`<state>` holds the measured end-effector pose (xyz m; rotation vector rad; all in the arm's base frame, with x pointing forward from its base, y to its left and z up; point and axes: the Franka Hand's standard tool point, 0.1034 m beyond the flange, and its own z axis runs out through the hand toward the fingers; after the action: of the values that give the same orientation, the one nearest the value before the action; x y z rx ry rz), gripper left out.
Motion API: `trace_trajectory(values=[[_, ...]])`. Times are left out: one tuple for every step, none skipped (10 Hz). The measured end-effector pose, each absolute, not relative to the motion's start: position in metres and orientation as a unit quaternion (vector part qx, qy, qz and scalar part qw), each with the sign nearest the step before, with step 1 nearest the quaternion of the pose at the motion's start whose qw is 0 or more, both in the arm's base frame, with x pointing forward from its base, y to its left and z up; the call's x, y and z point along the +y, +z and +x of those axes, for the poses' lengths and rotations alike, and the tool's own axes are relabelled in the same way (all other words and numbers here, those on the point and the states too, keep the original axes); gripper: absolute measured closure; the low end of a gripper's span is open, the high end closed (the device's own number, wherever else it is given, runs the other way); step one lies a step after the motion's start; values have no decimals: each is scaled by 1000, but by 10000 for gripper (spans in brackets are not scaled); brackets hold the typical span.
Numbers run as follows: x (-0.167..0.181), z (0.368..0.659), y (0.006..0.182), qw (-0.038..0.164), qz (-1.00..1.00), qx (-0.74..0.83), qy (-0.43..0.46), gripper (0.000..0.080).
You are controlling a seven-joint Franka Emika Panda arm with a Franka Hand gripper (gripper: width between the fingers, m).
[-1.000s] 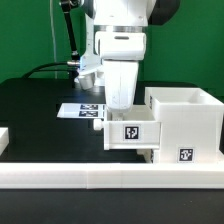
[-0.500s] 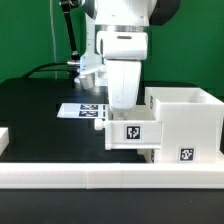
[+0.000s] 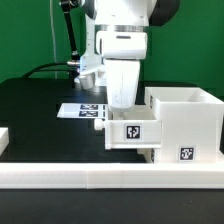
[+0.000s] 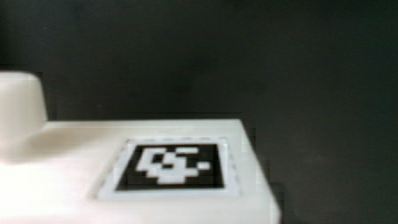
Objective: Assemble drawer
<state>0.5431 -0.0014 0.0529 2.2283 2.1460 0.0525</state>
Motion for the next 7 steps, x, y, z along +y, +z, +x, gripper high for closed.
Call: trace_trajectory(values=[[-2,542,53,21,720,693,12,757],[-3,542,53,16,721,693,5,757],[-3,542,53,17,721,693,5,757],[-3,542,53,17,721,693,5,757],[-2,541,53,17,717,697,5,757],[-1,541,52,18,717,697,8,757],[-1,540,51,21,718,696,13,757]])
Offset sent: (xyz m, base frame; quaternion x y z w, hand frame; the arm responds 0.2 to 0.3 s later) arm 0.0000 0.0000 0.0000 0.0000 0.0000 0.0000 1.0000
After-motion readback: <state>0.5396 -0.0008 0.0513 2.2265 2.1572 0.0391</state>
